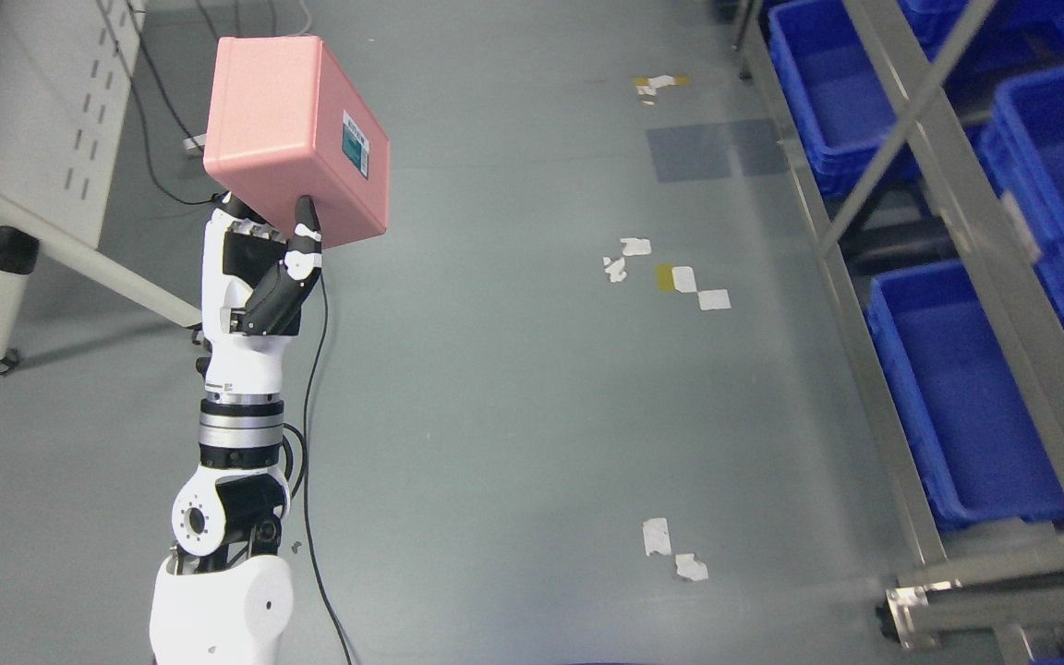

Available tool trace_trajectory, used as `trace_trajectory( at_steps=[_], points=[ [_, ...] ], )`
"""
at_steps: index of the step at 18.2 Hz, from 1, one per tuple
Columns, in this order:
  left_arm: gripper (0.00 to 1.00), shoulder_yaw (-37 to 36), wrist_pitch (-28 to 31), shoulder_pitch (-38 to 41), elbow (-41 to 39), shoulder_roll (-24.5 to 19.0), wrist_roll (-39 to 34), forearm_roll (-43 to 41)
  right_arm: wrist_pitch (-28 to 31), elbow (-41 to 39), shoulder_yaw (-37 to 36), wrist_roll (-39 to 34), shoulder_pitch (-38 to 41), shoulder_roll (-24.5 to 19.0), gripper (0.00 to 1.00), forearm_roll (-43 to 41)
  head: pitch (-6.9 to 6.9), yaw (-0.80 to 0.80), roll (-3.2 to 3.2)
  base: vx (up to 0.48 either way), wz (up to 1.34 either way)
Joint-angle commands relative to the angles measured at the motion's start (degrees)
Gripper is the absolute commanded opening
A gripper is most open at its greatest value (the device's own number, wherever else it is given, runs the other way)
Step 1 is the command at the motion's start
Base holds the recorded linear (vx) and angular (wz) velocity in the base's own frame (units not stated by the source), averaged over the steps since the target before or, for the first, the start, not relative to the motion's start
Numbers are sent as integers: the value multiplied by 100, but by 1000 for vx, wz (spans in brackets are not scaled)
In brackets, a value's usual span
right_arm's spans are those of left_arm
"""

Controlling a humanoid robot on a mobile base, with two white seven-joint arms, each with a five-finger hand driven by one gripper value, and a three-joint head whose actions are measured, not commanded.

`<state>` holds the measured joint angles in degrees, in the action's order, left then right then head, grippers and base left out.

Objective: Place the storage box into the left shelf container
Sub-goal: 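Hold the pink box aloft in the left hand while turning toward the shelving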

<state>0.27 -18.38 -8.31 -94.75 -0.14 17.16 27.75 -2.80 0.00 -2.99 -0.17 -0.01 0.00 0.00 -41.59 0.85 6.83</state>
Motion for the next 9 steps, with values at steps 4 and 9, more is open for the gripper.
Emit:
trace_trajectory(
  at_steps=[4, 9],
  points=[
    [4, 492, 256, 163, -122, -86, 24, 2, -1, -100, 0, 35, -25, 100, 100, -123, 0, 0, 0, 391, 468],
    [5, 597, 212, 198, -122, -86, 51, 2, -10, -100, 0, 35, -17, 100, 100, -123, 0, 0, 0, 482, 129]
  ],
)
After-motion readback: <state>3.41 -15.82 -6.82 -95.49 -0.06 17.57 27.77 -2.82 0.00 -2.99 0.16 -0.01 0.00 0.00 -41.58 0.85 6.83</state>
